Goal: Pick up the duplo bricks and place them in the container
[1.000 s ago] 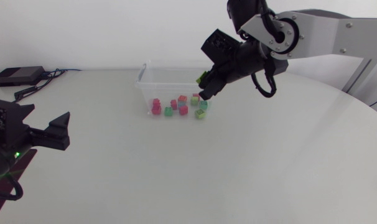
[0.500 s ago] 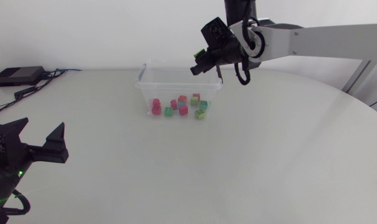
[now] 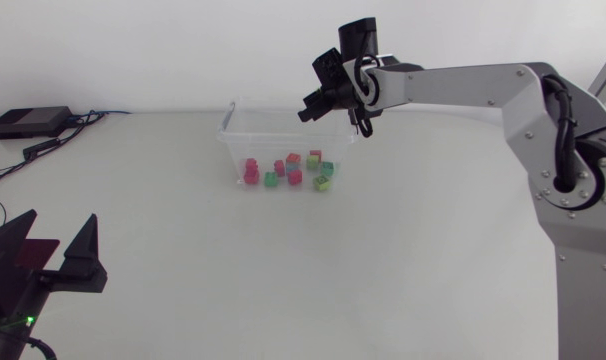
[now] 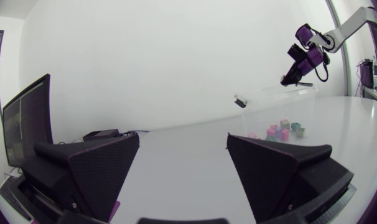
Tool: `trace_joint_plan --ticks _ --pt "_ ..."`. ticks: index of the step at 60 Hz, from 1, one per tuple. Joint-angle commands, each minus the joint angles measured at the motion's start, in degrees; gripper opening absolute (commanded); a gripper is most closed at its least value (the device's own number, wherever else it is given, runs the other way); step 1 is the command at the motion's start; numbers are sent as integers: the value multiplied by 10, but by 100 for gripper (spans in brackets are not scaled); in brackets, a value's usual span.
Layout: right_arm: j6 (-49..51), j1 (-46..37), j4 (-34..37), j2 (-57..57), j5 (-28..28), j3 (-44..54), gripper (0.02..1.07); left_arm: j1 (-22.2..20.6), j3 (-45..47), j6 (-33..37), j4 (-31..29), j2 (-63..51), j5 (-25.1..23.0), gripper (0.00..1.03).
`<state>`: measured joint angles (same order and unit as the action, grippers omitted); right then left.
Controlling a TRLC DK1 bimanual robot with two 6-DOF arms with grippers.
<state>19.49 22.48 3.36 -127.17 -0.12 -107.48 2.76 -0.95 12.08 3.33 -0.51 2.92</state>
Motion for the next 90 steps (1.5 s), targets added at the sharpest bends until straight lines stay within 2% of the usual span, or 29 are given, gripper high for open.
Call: trace_joint_plan --ticks 1,6,12,20,25,39,56,63,74,90 --pt "-13 -1 -7 -18 10 -12 97 1 11 -14 -6 11 -1 98" --pt "-22 -2 -43 4 23 22 100 3 11 -20 -8 11 -1 98" --pt "-24 -3 -128 61 50 104 102 -3 11 -21 -9 12 -1 98" --pt "-16 -10 -230 200 72 264 102 2 11 -26 -10 13 -1 98" --pt "-21 -25 -260 288 75 347 102 0 11 -24 -10 12 -1 99" --pt "-5 -82 -288 477 81 523 102 0 10 -25 -24 12 -1 99" --pt "-5 -154 -311 738 82 740 102 19 10 -12 -29 12 -1 99" --pt "-10 -169 -311 811 84 809 102 44 10 -15 -29 12 -1 99" --pt "-23 -192 -312 894 86 889 102 58 9 -33 -33 13 -1 99" --pt "-52 -208 -321 1033 85 1012 102 44 10 -59 -31 13 -1 99"
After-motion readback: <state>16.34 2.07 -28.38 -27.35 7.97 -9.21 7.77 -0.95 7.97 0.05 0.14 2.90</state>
